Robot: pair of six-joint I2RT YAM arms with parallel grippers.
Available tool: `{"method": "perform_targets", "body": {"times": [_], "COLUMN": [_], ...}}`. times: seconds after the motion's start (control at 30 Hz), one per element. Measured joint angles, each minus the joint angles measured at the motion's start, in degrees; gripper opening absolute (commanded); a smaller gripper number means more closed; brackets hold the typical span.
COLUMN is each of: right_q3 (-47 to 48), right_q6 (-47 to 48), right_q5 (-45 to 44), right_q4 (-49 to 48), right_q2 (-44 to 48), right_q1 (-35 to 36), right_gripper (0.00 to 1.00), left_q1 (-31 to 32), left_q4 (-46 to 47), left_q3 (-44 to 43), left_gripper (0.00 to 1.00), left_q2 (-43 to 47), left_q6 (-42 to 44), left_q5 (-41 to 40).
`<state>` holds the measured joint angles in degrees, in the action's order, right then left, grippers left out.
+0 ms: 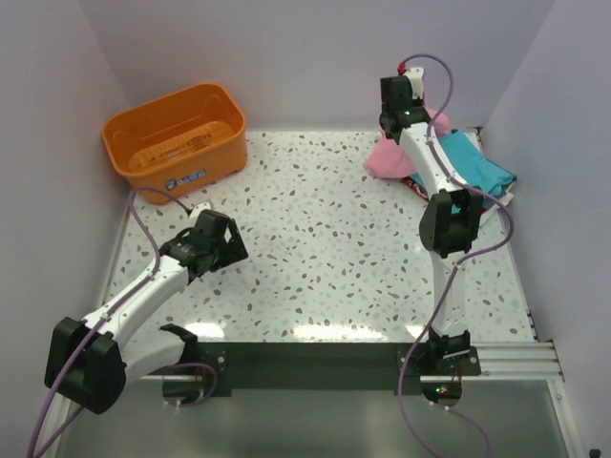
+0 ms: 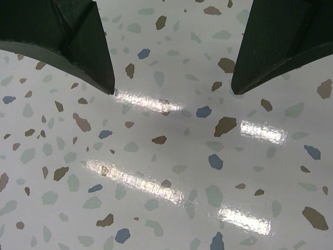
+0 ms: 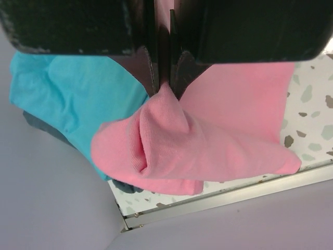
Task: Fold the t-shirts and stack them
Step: Neatly place the folded tshirt to the corner
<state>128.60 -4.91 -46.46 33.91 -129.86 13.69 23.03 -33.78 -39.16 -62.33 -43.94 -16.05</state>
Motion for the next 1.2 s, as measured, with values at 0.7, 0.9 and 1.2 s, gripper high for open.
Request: {"method": "perform_targets", "body": {"times": [0.7,0.9,1.2], "right_q3": [7.9,4.8,-12.9], "right_q6": [-4.3,-6.7,-12.2], "right_q5": [8.6,10.0,14.1], "right_q4": [8.9,10.0,10.1], "right_q2": [5.2,10.9,19.3], "right_q1": [-8.7,-11.5,-21.6], "right_gripper": [0.00,0.00,0.00], "left_q1": [0.0,0.0,0.0], "left_q4": [0.3,0.3,1.5], "left_q3": [0.0,0.0,0.0], "left_gripper": [1.00,1.00,1.00], "left_q2": [-0.3,0.1,-1.0], "left_q6": [0.0,0.0,0.0], "left_q5": [0.9,0.9,2.1]}}
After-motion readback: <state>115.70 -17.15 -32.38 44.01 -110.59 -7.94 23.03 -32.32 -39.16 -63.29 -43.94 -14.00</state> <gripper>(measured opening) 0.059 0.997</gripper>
